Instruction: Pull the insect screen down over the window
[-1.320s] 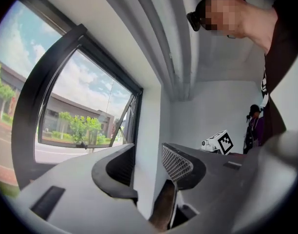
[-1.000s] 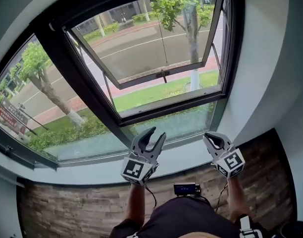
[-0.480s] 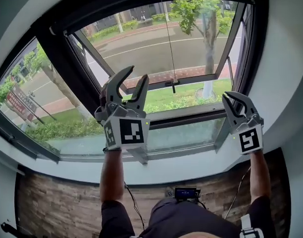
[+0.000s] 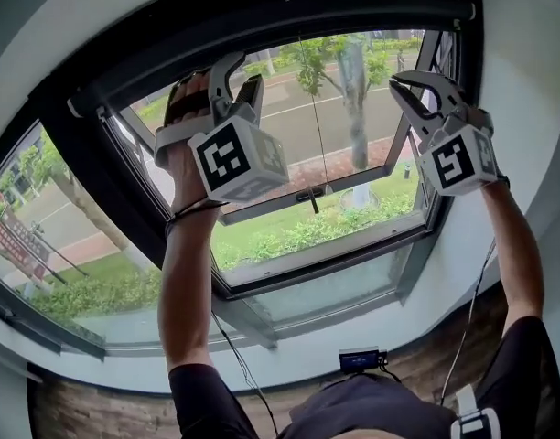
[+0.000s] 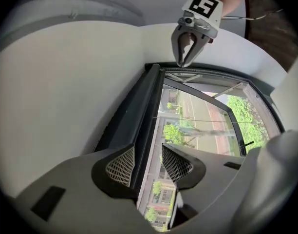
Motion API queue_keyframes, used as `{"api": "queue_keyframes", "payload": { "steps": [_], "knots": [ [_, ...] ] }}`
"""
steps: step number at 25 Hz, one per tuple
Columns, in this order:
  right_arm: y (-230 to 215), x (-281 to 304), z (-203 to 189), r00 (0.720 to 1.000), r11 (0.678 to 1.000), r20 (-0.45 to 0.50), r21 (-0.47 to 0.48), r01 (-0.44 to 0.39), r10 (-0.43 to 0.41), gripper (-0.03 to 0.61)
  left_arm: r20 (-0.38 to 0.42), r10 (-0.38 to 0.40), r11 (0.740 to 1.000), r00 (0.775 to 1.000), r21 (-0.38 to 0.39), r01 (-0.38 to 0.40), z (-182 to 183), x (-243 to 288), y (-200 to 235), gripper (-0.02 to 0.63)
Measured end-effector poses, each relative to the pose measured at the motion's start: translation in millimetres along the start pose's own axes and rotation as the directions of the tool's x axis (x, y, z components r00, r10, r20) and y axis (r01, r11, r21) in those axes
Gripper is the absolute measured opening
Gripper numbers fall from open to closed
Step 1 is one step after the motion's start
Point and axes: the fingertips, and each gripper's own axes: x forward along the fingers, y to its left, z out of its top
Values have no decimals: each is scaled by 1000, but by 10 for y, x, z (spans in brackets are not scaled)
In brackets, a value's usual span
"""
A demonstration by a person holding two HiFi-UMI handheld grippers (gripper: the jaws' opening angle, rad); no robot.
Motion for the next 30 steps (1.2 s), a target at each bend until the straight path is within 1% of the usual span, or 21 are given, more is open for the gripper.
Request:
{"api": "queue_keyframes", "payload": {
  "steps": [3, 6, 8, 11, 14, 15, 18, 20, 23, 26, 30],
  "knots": [
    [-144, 270, -19, 1000, 999, -21, -32, -5, 4, 11, -20, -47, 998, 999, 48, 48, -29, 258, -25, 169],
    [-243, 457, 5, 1000, 998, -6, -55, -5, 5, 11, -22, -38, 998, 999, 54, 39, -31, 447, 63, 169],
    [-274, 544, 7, 1000, 998, 10, -59, -8, 9, 11, -43, -54, 997, 998, 56, 56, -41, 501, 71, 169],
    [-298, 628, -55, 999, 999, 32, -48, -24, 26, 11, -76, -81, 995, 994, 49, 85, -27, 548, 25, 144],
    [-343, 732, -108, 998, 997, 55, -61, -38, 41, 11, -99, -47, 997, 994, 49, 52, -40, 611, 90, 62],
    [-350, 748, -116, 997, 997, 64, -61, -45, 49, 11, -106, -40, 998, 994, 51, 46, -40, 621, 98, 54],
    [-376, 781, -124, 994, 996, 87, -63, -60, 66, 11, -133, -39, 996, 990, 69, 49, -34, 656, 63, 46],
    [-430, 826, -118, 994, 996, 94, -72, -54, 61, 11, -154, -37, 995, 987, 87, 51, -37, 677, 56, 40],
    [-524, 912, -114, 995, 995, 88, -94, -36, 44, 9, -179, -47, 992, 983, 105, 66, -39, 673, 56, 35],
    [-537, 1010, -98, 995, 992, 80, -119, -45, 54, 11, -202, -47, 988, 978, 132, 75, -50, 676, 37, 32],
    [-545, 1104, -14, 995, 987, 77, -155, -43, 55, 11, -202, -34, 988, 979, 140, 63, -40, 702, 23, 32]
  ]
}}
